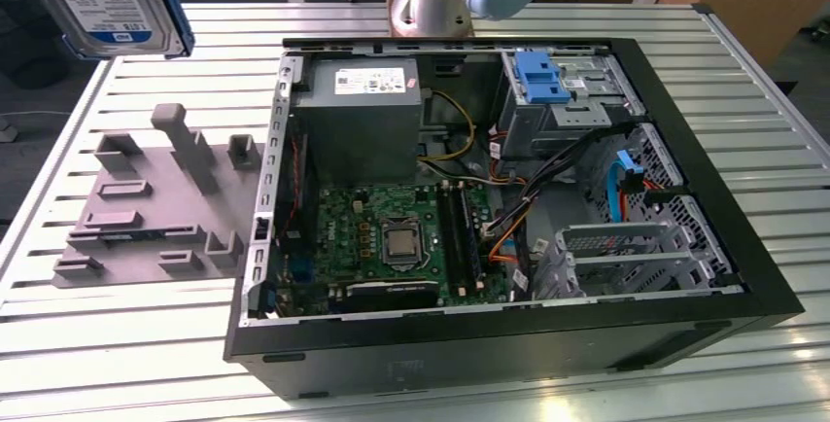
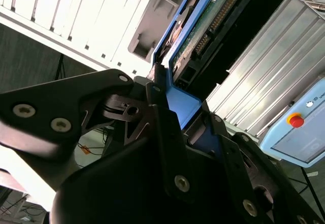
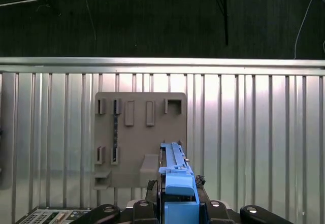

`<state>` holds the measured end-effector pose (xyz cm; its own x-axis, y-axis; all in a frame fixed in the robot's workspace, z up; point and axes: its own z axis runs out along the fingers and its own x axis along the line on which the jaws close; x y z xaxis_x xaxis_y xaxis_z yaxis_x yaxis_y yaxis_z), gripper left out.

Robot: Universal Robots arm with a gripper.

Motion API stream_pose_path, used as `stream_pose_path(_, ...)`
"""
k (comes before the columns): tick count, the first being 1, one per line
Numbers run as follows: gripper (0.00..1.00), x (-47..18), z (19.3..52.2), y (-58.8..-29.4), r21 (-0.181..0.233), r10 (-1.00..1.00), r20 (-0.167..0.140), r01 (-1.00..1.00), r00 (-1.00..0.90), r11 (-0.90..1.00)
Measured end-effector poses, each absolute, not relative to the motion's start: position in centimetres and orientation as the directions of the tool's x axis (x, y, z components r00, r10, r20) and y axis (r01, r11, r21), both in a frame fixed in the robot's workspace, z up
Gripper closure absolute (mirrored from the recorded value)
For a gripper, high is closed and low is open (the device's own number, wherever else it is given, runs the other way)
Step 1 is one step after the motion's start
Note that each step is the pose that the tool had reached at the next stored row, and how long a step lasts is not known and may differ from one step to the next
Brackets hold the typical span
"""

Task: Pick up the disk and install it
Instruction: 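Pick up the disk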

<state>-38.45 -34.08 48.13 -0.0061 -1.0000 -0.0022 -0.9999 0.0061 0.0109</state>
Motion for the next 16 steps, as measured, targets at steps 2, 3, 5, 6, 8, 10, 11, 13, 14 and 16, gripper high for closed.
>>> stream_pose_path(2,0.64,-38.36,48.13,-34.13,0.011,-1.0,-0.002,-1.0,-0.006,0.006)
stream_pose_path(3,0.64,-38.33,48.13,-34.14,0.011,-1.0,-0.002,-1.0,-0.006,0.006)
stream_pose_path(5,0.64,-38.25,48.13,-34.18,0.011,-1.0,-0.002,-1.0,-0.006,0.006)
stream_pose_path(6,0.64,-38.2,48.13,-34.2,0.011,-1.0,-0.002,-1.0,-0.006,0.006)
stream_pose_path(8,0.64,-38.11,48.13,-34.22,0.011,-1.0,-0.002,-1.0,-0.006,0.006)
stream_pose_path(10,0.64,-38.02,48.13,-34.25,0.011,-1.0,-0.002,-1.0,-0.006,0.006)
stream_pose_path(11,0.64,-37.98,48.13,-34.26,0.011,-1.0,-0.002,-1.0,-0.006,0.006)
stream_pose_path(13,0.64,-37.9,48.13,-34.28,0.011,-1.0,-0.002,-1.0,-0.006,0.006)
stream_pose_path(14,0.64,-37.86,48.13,-34.3,0.011,-1.0,-0.002,-1.0,-0.006,0.006)
stream_pose_path(16,0.64,-37.78,48.13,-34.32,0.011,-1.0,-0.002,-1.0,-0.006,0.006)
